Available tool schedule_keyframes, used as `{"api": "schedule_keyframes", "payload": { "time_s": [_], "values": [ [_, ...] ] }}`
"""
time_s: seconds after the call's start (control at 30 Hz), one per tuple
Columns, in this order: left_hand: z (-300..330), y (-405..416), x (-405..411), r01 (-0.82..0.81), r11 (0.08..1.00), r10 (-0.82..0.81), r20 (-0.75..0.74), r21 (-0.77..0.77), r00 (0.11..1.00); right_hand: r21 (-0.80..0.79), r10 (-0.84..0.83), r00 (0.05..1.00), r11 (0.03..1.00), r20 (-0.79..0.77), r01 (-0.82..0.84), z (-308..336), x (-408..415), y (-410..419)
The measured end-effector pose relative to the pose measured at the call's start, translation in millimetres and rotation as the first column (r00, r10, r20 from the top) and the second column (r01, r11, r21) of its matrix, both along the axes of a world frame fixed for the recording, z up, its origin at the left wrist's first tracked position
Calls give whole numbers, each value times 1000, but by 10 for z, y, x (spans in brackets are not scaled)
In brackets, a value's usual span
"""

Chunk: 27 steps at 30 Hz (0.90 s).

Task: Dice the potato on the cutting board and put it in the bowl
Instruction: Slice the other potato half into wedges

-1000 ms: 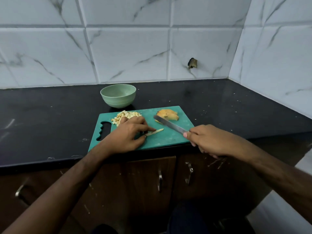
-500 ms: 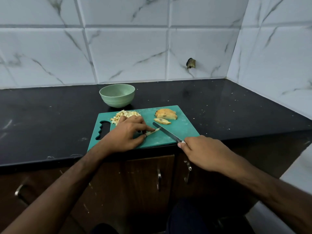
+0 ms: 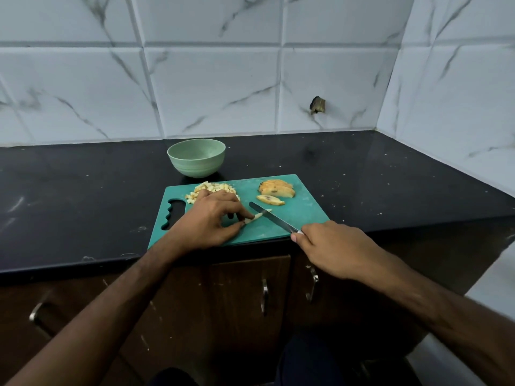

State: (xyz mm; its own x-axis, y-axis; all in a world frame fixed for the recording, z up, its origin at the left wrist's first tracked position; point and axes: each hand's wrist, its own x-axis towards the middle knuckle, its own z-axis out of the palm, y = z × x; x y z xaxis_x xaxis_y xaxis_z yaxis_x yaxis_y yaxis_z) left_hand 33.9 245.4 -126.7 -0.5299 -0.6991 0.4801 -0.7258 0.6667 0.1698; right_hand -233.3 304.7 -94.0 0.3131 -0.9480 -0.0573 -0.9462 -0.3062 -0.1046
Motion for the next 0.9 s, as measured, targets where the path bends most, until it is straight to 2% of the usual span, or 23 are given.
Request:
{"api": "schedule_keyframes", "payload": {
  "time_s": [0.6,0.9],
  "values": [
    [8,12,-7,-26,999,26,-6,19,1000,37,2,998,999,61,-4,99,36,-23],
    [14,26,-11,-24,1000,24,-15,8,1000,24,30,999,999,32,-31,15,94,76]
  ]
}}
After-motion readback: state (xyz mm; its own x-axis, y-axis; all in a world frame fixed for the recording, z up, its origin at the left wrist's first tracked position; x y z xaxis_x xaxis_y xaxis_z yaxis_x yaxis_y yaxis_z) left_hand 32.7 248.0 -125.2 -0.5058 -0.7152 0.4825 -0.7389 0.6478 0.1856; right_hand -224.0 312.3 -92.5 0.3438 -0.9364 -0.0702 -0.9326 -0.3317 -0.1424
